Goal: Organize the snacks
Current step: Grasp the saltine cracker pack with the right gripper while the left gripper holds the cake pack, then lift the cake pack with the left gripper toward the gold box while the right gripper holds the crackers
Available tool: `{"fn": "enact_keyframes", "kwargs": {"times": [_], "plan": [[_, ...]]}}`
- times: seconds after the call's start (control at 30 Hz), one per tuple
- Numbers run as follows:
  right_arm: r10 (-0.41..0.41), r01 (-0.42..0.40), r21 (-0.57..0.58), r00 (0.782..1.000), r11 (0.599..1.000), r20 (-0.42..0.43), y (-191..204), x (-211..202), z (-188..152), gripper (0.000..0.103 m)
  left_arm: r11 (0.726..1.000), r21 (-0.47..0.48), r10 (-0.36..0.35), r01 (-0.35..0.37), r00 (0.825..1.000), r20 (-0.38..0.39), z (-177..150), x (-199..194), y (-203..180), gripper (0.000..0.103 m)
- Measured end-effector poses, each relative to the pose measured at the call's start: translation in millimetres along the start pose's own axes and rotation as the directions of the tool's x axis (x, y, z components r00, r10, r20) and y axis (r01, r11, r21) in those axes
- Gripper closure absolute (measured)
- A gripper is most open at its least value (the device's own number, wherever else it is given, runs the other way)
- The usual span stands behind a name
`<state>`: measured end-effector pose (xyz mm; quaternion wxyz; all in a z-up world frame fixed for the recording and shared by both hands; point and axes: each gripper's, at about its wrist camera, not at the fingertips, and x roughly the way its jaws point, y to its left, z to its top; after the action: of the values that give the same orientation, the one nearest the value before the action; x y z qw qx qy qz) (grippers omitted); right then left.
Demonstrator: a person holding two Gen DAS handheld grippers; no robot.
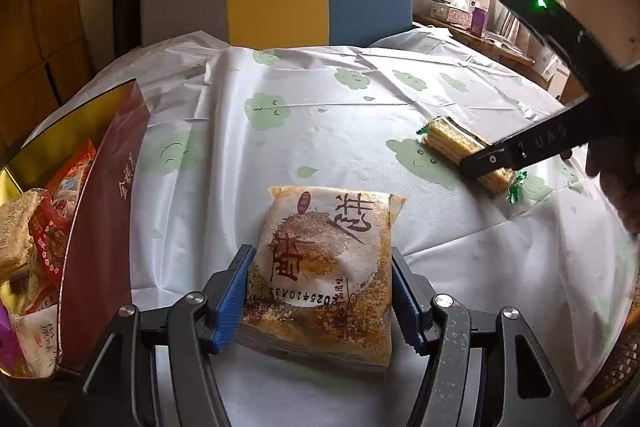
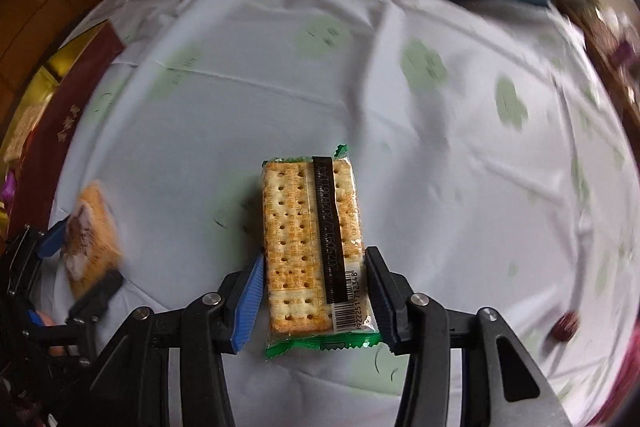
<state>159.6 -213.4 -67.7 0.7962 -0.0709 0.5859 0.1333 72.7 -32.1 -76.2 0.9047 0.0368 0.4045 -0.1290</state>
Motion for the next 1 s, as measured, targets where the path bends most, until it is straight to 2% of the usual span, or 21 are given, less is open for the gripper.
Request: {"fn": "enact_keyframes", "kwargs": {"times": [0.07,0.1,0.13,0.17,0.53,0.8,1.0], "plan": [[0.029,-0.03,0.035,1.0,0.999,0.005,-8,3,-3,0.052,1.0,0.001,0.002,-0.002,1.0,-0.002,1,0,0,0.038],[0.027,-0.027,0.032,1.0,0.999,0.009,-7,2,-2,0.05,1.0,0.003,0.004,-0.003,1.0,-0.003,1,0,0,0.038],[0.038,-0.038,0.033,0.999,0.999,0.024,-7,1,-1,0.043,1.0,0.004,0.003,-0.003,1.0,-0.004,1,0,-1,0.038],[0.047,-0.048,0.043,0.999,0.998,0.02,-7,3,0,0.041,1.0,0.004,0.003,-0.003,1.0,-0.004,1,0,-1,0.038],[-0.019,0.019,-0.029,0.999,0.999,0.026,16,2,-6,0.04,1.0,0.008,0.029,-0.029,1.0,0.008,-2,-1,-5,0.038],[-0.039,0.039,-0.027,0.999,0.999,0.012,15,0,15,0.039,0.999,0.009,0.045,-0.045,0.999,0.012,-3,-3,-8,0.038],[-0.045,0.046,-0.025,0.999,0.999,0.014,16,-1,18,0.036,0.999,0.002,0.043,-0.043,0.999,0.014,-4,-3,-7,0.038]]}}
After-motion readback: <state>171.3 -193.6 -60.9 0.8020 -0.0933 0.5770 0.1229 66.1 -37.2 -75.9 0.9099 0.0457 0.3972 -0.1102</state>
